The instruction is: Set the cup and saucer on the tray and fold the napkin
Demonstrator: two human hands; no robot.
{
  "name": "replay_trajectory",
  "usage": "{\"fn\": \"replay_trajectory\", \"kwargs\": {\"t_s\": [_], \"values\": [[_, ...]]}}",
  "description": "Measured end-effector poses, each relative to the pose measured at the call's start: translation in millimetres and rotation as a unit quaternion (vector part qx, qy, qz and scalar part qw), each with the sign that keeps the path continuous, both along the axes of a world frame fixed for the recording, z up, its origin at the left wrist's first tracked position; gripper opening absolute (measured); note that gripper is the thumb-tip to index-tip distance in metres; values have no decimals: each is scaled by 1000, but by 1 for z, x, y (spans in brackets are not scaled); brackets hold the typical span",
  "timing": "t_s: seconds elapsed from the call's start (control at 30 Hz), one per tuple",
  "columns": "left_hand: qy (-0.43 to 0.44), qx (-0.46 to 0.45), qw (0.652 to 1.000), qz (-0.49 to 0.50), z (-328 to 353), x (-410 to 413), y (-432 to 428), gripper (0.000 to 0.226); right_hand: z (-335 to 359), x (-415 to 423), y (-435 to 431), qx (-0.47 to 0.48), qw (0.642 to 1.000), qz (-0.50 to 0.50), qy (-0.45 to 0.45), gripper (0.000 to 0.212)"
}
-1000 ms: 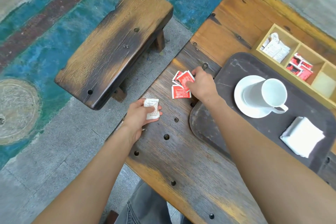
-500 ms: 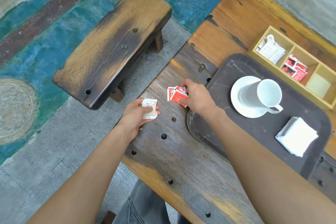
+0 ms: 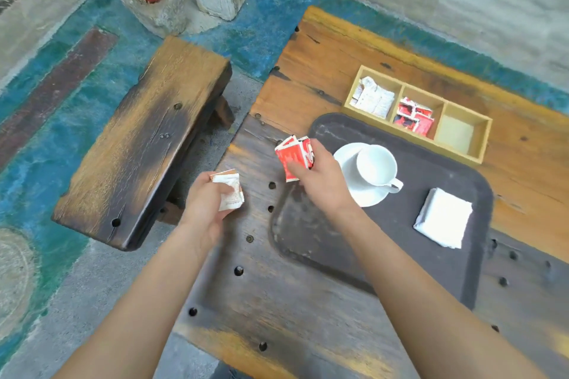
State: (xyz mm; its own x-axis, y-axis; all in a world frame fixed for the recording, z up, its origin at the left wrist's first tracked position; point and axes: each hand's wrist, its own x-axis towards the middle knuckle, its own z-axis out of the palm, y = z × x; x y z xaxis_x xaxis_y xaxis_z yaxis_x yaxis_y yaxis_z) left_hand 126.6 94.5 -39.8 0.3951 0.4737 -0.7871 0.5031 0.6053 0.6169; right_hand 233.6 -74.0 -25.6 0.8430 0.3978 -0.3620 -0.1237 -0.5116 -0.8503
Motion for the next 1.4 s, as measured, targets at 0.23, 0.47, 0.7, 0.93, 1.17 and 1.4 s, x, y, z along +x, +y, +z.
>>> {"fn": "replay_trajectory", "kwargs": {"t_s": [0.23, 0.47, 0.7, 0.93, 1.17, 1.4], "values": [[-93, 21, 990, -104, 45, 146, -80, 36, 53, 96, -105, 93, 953, -284, 54, 16], [-84, 93, 969, -214, 33, 252, -143, 45, 6, 165, -186, -51, 939, -335, 54, 8], [-44, 240, 927, -286, -16, 315, -164, 44, -45, 214, -192, -185, 948, -260, -17, 21], [-6, 471, 784, -404, -47, 336, -175, 47, -70, 218, -182, -400, 865, -78, -292, 31], [-18, 616, 654, -440, -46, 322, -182, 45, -71, 217, -193, -413, 839, -32, -353, 38], [-63, 618, 600, -503, 21, 292, -159, 57, -34, 195, -192, -414, 874, 29, -252, 22]]}}
